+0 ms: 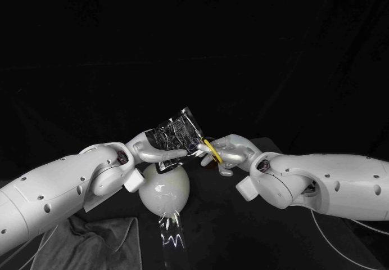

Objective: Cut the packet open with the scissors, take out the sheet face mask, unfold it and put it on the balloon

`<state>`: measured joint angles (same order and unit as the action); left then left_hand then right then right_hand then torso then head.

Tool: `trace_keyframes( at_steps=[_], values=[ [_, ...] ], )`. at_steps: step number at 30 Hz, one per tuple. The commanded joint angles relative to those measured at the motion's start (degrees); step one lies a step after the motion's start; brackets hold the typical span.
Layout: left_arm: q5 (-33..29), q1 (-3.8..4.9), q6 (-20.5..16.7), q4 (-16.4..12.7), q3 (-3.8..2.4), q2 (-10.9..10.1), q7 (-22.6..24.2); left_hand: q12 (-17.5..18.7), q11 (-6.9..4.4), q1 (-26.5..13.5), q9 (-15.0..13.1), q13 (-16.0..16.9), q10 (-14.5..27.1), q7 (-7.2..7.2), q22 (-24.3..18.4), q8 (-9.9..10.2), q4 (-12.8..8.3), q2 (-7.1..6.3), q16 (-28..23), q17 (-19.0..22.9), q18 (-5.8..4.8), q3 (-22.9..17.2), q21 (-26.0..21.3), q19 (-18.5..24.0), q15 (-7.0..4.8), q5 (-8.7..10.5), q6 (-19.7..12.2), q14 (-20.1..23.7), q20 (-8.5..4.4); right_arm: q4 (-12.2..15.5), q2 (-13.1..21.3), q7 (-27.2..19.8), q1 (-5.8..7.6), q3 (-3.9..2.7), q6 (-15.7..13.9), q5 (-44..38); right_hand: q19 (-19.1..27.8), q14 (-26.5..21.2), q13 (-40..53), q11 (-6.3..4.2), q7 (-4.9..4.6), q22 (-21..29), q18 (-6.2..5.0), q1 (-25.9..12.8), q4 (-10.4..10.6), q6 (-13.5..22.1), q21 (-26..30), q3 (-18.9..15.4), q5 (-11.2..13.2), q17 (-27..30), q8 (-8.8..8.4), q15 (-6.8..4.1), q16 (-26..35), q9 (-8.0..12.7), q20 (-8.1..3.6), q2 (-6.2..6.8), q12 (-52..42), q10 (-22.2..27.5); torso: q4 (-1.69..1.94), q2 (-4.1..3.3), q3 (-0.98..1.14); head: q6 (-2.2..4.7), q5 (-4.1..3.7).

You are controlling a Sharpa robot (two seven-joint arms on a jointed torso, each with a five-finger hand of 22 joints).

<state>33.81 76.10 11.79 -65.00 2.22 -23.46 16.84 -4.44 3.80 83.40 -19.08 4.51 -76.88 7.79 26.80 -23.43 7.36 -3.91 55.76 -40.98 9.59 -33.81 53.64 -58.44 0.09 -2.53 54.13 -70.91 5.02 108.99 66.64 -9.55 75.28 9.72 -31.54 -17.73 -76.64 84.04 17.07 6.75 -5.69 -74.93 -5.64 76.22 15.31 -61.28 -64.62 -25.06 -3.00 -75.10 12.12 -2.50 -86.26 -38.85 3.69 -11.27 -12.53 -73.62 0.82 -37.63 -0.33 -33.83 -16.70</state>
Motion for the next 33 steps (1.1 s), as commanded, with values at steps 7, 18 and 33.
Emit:
trace_keyframes(
  at_steps=[7,18,33],
  values=[
    [1.57,-0.15,0.47,0.08,0.13,0.15,-0.02,-0.04,-0.13,-0.03,-6.8,0.07,-0.44,0.03,0.06,-0.2,-0.39,0.47,0.31,-0.15,0.88,-0.09,0.18,0.26,-0.36,-0.2,0.22,-0.06,0.09,0.4,0.68,-1.28,0.32,-0.24,0.35,-0.75,1.3,2.78,0.18,-4.88,-0.37,-5.12,-0.17,-1.47,0.76,2.38,2.3,-1.55,0.21,-0.52,-1.86,0.47,1.06,-0.33,0.31,2.19,3.0,-6.56,-0.03,0.01,0.0,0.2,0.04],
    [1.55,-0.15,0.6,0.14,0.14,0.03,-0.12,-0.05,-0.13,-0.02,-6.83,0.08,-0.45,0.04,0.09,-0.21,-0.42,0.51,0.35,-0.16,0.88,-0.09,0.23,0.27,-0.36,-0.21,0.21,-0.09,0.08,0.26,1.12,-1.15,0.4,-0.24,1.25,-0.94,2.93,2.2,-1.0,-2.67,-2.68,-4.35,-0.53,-2.7,0.89,6.63,4.66,-1.51,0.24,0.58,-4.76,2.43,1.47,0.28,1.93,3.49,7.38,-1.27,-0.03,-0.01,0.01,0.29,0.0],
    [1.54,-0.15,1.03,0.04,0.14,0.07,-0.37,-0.05,-0.13,-0.01,-6.87,0.08,-0.46,0.04,0.13,-0.22,-0.46,0.54,0.44,-0.26,0.88,-0.09,0.27,0.29,-0.36,-0.21,0.2,-0.15,0.08,0.14,0.08,-1.74,0.42,-0.24,1.63,-0.65,5.63,0.95,-4.91,0.22,-5.53,-2.9,-1.29,-3.67,0.87,11.16,8.66,-1.39,0.24,3.07,-7.91,4.95,2.22,2.05,4.21,4.38,9.1,7.3,-0.01,-0.03,0.03,0.7,0.02]
  ],
)
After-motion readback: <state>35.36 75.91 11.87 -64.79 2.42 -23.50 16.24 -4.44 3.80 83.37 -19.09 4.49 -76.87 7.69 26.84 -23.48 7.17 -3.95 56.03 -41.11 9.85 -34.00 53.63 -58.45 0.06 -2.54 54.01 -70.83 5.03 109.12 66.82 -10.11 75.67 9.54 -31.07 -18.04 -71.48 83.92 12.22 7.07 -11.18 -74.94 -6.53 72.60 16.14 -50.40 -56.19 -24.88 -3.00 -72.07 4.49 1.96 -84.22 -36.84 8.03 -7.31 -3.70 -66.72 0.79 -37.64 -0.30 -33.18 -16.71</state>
